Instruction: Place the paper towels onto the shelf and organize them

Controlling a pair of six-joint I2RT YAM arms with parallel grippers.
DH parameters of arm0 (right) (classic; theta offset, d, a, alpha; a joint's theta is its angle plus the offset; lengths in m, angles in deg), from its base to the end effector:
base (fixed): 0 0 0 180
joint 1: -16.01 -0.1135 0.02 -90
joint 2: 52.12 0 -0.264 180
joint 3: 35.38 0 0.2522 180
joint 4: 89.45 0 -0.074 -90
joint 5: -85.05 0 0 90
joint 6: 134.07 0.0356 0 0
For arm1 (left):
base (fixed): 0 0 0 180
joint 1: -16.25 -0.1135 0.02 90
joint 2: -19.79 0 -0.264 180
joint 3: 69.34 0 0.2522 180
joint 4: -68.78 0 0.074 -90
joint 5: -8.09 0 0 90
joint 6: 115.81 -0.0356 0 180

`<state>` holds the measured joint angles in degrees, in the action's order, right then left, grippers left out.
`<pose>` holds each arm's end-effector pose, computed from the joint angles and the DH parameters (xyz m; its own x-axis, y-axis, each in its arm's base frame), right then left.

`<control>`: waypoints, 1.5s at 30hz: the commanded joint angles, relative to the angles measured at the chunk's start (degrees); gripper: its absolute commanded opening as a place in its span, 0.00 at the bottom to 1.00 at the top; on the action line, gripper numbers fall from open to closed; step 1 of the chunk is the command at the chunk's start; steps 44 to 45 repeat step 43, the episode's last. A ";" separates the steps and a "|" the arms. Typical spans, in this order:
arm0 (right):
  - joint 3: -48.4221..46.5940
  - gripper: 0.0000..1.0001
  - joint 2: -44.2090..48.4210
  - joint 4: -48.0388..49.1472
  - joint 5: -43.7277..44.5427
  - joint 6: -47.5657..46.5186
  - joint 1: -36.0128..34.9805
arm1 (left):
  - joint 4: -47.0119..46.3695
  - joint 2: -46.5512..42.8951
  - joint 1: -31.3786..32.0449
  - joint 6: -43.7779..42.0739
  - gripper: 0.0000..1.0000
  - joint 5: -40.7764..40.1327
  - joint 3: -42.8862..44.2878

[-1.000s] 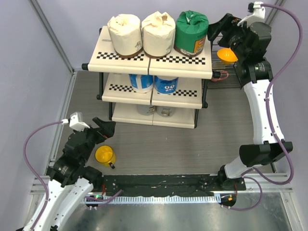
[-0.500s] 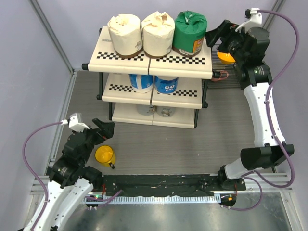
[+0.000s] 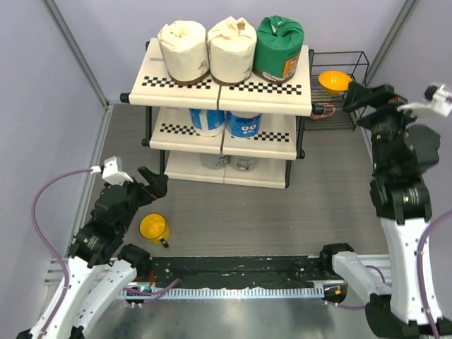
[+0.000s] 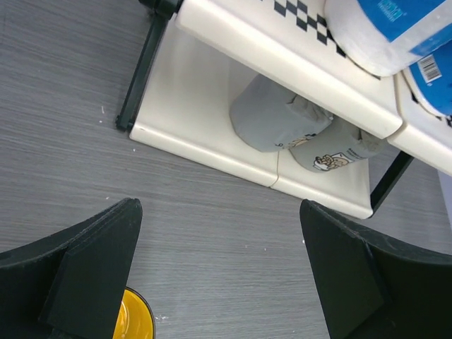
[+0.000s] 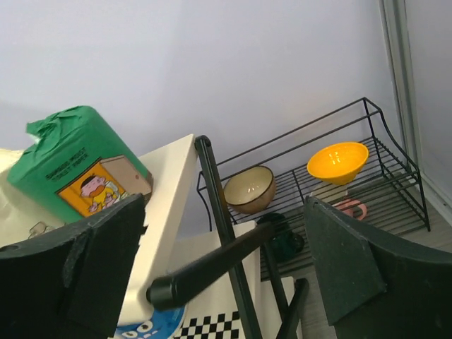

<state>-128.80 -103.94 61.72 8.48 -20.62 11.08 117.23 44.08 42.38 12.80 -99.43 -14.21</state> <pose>0.1515 0.0048 0.5125 0.2586 0.4108 -0.8743 0.0427 0.8993 0.4352 0.0934 -0.0339 0.3187 -0.3136 -0.5090 -0.8016 -0.0426 0.8509 -0.5236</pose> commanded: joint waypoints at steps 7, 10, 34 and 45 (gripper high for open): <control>24.27 1.00 20.49 -1.10 -7.10 4.95 0.01 | -0.33 0.85 0.15 -1.17 1.00 0.29 1.35; 29.99 1.00 24.81 -4.16 -7.19 4.68 0.01 | 0.11 -1.17 0.06 -0.99 1.00 0.12 0.56; 43.62 0.99 40.12 -19.56 -7.19 13.12 0.09 | 4.41 -18.05 0.15 3.49 1.00 -4.72 -4.71; 43.80 1.00 40.91 -19.30 -7.54 12.77 0.01 | 5.38 -16.47 0.06 3.75 1.00 -6.82 -4.19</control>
